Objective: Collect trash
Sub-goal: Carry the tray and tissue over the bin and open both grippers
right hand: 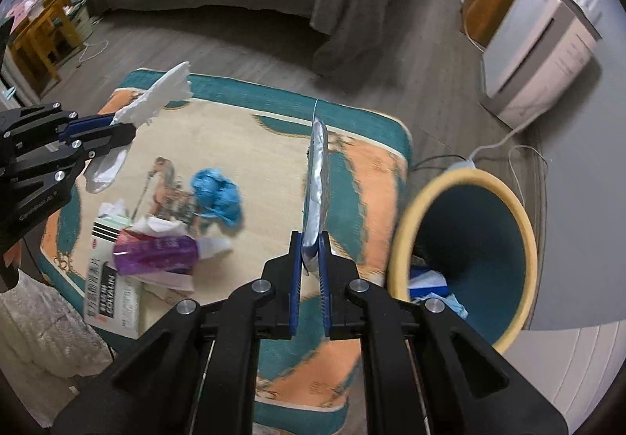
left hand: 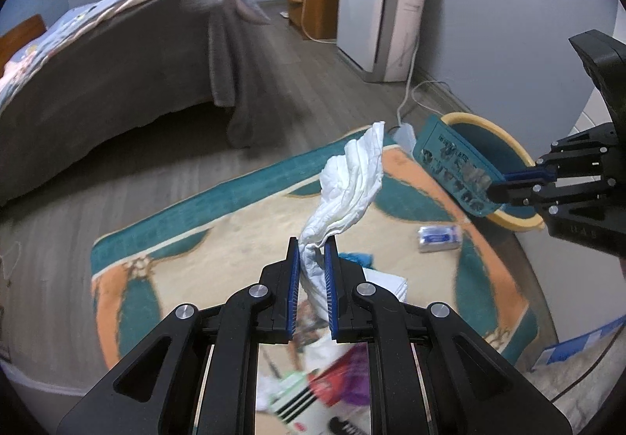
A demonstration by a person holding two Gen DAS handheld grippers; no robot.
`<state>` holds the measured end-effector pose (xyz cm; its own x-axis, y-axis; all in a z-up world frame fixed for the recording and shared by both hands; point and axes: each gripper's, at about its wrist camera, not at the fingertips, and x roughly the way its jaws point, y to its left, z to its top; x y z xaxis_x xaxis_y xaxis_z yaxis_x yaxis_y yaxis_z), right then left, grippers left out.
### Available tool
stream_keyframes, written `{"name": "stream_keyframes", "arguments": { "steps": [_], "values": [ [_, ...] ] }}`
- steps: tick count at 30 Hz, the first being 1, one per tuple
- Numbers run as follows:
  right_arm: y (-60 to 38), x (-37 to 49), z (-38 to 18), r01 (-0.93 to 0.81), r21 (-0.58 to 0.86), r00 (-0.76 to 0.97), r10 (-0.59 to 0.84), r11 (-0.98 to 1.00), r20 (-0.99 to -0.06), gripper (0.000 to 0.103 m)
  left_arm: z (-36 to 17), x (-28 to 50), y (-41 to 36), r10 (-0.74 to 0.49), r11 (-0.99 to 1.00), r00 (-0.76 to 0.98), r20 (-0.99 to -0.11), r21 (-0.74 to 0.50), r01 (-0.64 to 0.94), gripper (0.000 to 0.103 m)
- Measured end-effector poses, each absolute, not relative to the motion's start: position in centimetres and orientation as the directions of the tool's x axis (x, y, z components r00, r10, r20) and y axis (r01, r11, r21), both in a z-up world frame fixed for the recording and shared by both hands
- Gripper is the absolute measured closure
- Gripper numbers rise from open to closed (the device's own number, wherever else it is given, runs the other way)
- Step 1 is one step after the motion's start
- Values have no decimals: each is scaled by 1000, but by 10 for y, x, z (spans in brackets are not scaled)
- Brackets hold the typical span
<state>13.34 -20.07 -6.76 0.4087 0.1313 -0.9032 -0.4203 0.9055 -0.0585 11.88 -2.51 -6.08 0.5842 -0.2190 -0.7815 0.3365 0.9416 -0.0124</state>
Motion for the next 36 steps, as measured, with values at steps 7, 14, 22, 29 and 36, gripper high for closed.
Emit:
{"name": "stream_keyframes", "arguments": {
  "steps": [7,14,22,29,36],
  "values": [
    [-240,141,-73,-371,-51,415,117,927,-902,95,-64,123,-63,-234,924,576,-784,5,381,90],
    [-279,148,-78,-291,-65,427,68,955,-902,95,-71,128,-94,-250,907,554,-794,8,420,90],
    [-324,159,-82,-149,-64,446,9,987,-895,95,-66,121,-138,-307,864,539,-785,9,504,90],
    [-351,165,-92,-54,-2,427,21,999,-904,95,-68,124,-184,-344,822,496,-797,0,570,90],
    [-390,168,-103,86,59,419,18,995,-908,95,-74,143,-224,-360,803,434,-826,-38,594,90]
  ]
}}
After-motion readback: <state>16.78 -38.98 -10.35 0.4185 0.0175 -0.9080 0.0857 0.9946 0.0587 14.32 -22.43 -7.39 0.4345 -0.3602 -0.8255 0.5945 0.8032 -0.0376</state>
